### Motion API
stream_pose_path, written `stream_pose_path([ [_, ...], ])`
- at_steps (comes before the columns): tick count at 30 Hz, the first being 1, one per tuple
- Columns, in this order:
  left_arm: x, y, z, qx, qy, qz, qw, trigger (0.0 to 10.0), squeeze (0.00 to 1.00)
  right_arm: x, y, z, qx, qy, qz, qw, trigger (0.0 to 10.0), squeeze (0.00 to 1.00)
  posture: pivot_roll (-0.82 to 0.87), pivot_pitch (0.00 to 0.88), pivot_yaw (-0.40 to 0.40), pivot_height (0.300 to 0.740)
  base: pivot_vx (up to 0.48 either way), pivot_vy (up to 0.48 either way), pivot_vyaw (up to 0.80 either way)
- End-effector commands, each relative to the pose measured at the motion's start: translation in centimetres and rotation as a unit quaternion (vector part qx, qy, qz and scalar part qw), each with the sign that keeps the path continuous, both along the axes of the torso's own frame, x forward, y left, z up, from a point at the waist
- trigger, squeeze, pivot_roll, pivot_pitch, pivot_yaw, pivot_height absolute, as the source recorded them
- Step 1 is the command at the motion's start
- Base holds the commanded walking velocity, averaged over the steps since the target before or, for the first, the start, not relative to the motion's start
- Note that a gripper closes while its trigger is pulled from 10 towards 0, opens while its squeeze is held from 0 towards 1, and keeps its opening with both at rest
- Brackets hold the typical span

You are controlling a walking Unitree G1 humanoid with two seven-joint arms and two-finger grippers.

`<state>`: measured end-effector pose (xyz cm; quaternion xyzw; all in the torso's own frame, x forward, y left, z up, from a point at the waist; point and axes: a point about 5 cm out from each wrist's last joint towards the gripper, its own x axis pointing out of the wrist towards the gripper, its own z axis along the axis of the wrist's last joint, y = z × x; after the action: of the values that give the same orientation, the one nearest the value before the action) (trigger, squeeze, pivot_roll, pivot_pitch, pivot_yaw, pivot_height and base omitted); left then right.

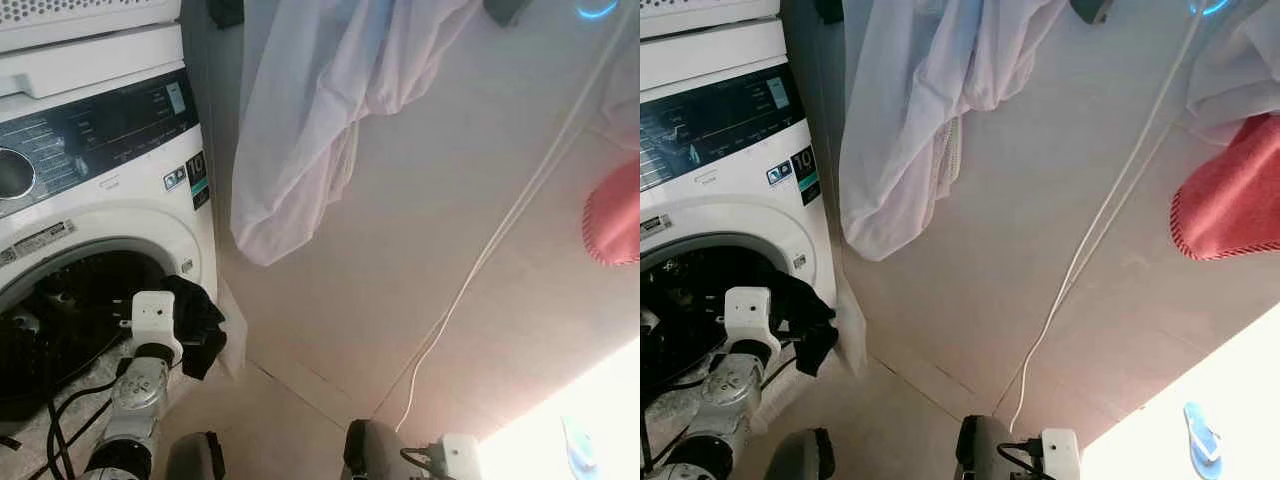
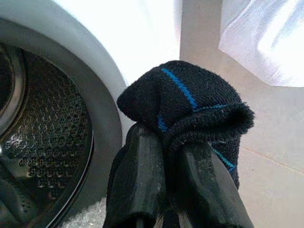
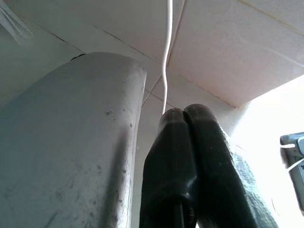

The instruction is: Clothes washing

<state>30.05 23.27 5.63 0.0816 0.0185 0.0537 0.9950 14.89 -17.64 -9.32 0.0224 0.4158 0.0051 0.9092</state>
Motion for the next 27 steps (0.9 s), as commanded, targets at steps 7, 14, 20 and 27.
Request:
stream_pose_path([
  [7,0.36,-0.33,-0.08,-0.01,0.007,0.008,1.0,10.0,0.0,-2.03,0.79,-0.96,0.007,0.048,0.008,0.999,10.0,0.0,0.19,0.0,-0.136,0.535,0.0,0.0,0.0],
  [14,0.35,-0.25,-0.14,-0.014,0.009,0.012,1.0,10.0,0.0,-2.01,0.81,-0.95,0.007,0.047,0.012,0.999,10.0,0.0,0.19,0.0,-0.136,0.535,0.0,0.0,0.0],
  [20,0.35,-0.17,-0.11,-0.014,0.009,0.014,1.0,10.0,0.0,-2.02,0.78,-0.95,0.004,0.048,0.012,0.999,10.0,0.0,0.19,0.0,-0.137,0.535,0.0,0.0,0.0],
  [27,0.36,-0.23,-0.12,-0.015,0.009,0.012,1.0,10.0,0.0,-2.07,0.68,-0.98,-0.002,0.05,0.006,0.999,10.0,0.0,0.19,0.0,-0.137,0.497,0.0,0.0,0.0],
])
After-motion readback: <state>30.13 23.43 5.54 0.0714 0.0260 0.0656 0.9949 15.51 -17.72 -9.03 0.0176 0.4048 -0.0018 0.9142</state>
